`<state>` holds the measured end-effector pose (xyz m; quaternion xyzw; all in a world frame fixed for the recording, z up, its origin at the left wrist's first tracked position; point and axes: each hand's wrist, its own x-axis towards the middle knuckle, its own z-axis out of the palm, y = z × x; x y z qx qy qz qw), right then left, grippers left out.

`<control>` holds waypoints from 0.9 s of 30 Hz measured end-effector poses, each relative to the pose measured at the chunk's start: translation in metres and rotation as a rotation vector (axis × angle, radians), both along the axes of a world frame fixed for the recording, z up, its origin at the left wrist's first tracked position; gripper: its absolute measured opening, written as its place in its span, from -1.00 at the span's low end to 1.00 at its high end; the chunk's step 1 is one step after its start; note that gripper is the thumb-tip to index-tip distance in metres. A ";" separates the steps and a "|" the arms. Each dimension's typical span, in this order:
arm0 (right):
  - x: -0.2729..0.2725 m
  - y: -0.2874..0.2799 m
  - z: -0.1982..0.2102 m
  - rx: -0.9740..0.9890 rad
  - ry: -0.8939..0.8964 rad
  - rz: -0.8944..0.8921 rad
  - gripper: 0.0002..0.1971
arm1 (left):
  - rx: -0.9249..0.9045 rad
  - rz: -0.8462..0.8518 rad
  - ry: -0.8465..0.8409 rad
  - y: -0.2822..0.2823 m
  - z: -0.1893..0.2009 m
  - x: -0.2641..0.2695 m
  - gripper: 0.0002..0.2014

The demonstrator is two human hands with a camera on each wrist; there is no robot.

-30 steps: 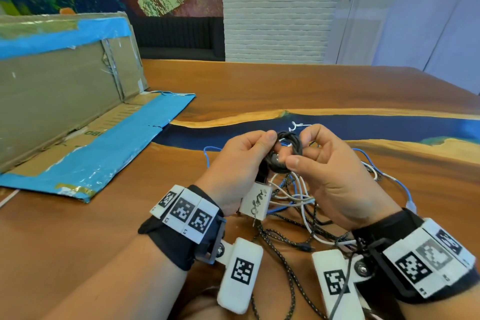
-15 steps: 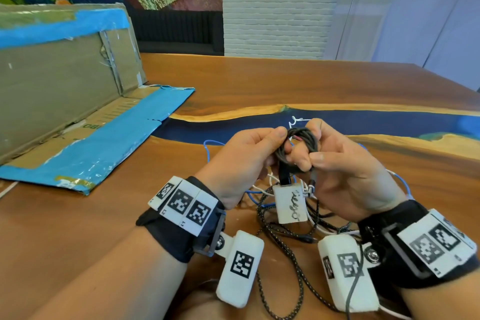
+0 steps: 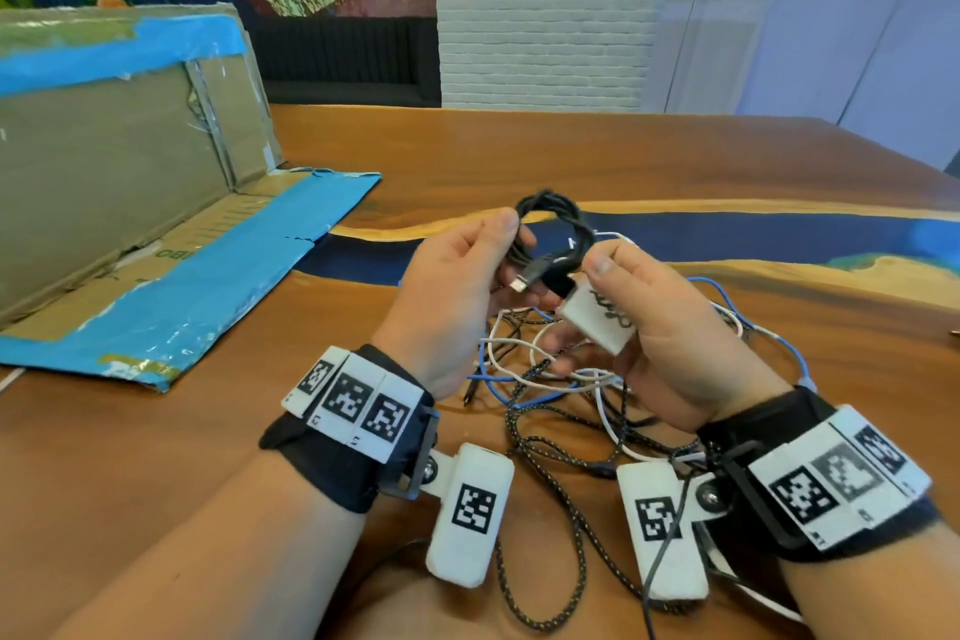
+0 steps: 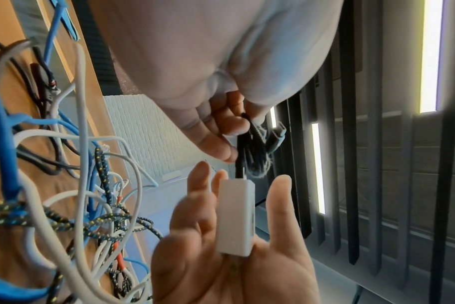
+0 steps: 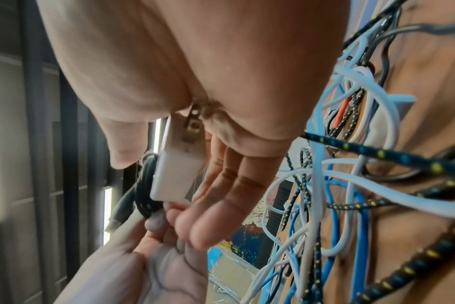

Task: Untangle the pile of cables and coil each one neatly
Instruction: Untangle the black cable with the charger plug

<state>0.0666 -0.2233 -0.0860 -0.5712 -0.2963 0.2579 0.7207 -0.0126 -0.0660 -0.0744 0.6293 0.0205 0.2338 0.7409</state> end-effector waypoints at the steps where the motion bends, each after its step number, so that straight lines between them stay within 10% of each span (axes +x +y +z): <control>1: 0.000 -0.001 0.001 0.017 0.027 0.027 -0.64 | -0.010 0.011 -0.012 0.002 0.001 0.000 -0.68; 27: 0.080 -0.117 0.073 -0.286 -0.273 -0.584 -0.82 | 0.342 -0.173 0.209 0.047 -0.056 0.039 -0.64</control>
